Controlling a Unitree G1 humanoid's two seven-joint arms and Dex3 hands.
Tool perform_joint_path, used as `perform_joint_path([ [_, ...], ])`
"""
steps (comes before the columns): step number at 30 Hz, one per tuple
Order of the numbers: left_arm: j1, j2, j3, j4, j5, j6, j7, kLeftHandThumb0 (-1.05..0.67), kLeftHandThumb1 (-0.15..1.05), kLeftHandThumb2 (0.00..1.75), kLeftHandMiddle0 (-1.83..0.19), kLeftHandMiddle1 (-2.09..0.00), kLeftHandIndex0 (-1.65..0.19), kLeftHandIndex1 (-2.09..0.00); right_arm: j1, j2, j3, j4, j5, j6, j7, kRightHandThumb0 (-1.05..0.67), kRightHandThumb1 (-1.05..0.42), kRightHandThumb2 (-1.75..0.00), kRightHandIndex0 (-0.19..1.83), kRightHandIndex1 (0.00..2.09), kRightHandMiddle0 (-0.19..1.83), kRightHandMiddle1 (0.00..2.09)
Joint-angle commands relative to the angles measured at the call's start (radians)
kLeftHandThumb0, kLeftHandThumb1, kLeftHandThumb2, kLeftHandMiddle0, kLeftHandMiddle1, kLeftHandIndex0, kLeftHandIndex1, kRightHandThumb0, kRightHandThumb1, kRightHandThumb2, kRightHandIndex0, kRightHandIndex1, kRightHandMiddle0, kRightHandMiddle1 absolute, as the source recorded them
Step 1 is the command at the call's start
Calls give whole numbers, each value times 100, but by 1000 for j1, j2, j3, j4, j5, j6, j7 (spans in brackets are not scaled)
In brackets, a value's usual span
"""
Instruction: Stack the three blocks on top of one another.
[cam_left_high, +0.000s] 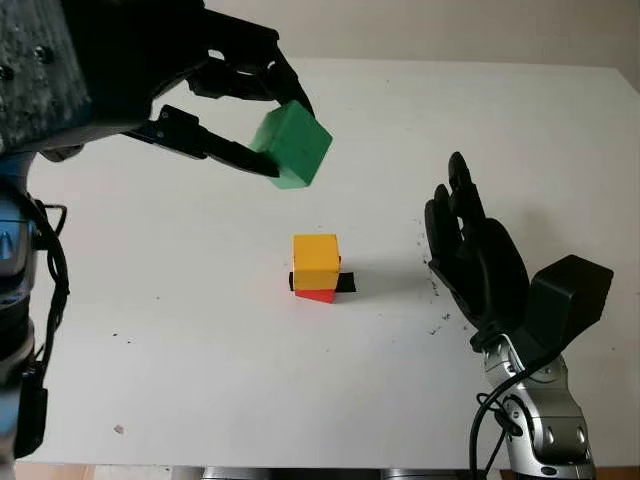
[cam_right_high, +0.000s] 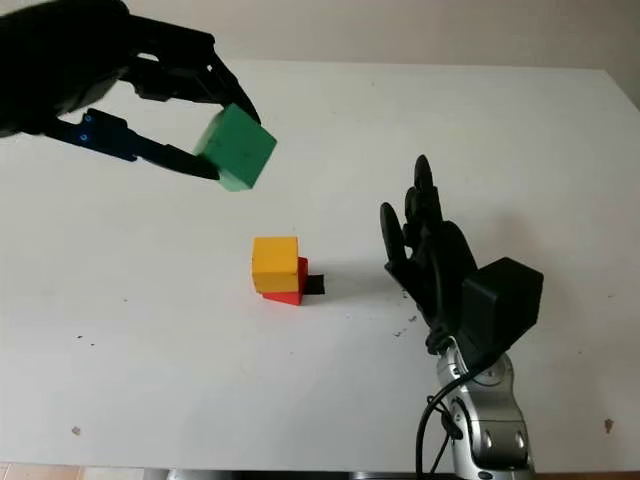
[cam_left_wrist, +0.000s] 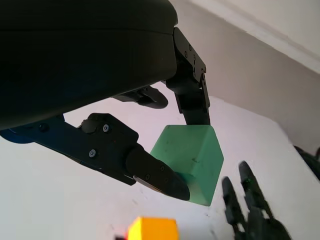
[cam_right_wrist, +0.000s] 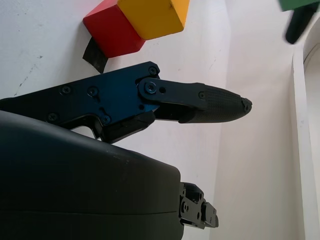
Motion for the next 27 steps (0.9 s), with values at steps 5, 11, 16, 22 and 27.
perform_joint_path([
  [5,66,29,-1,-60,-86,21,26,-34,101,6,-28,-3,-40,-130,13,-6,-7,-25,-2,2,2,-70,-105,-49,-19,0,-19,0],
  [11,94,39,-27,-63,-125,3,54,-33,102,6,-29,-5,-36,-136,8,-6,-5,-24,-3,7,6,-70,-105,-48,-19,0,-19,0],
  [16,139,9,-49,-68,-149,31,106,-37,102,6,-27,-4,-34,-145,6,-8,-7,-18,-4,-5,12,-69,-105,-48,-19,0,-19,0],
  [22,204,-33,-69,-71,-161,-5,184,-39,104,7,-25,-4,-30,-149,3,-7,-7,-15,0,-5,19,-69,-105,-48,-19,0,-19,0],
  [27,238,-62,-93,-75,-157,-23,231,-41,105,11,-22,-3,-28,-151,6,-7,-5,-27,-11,8,8,-69,-105,-48,-19,0,-19,0],
])
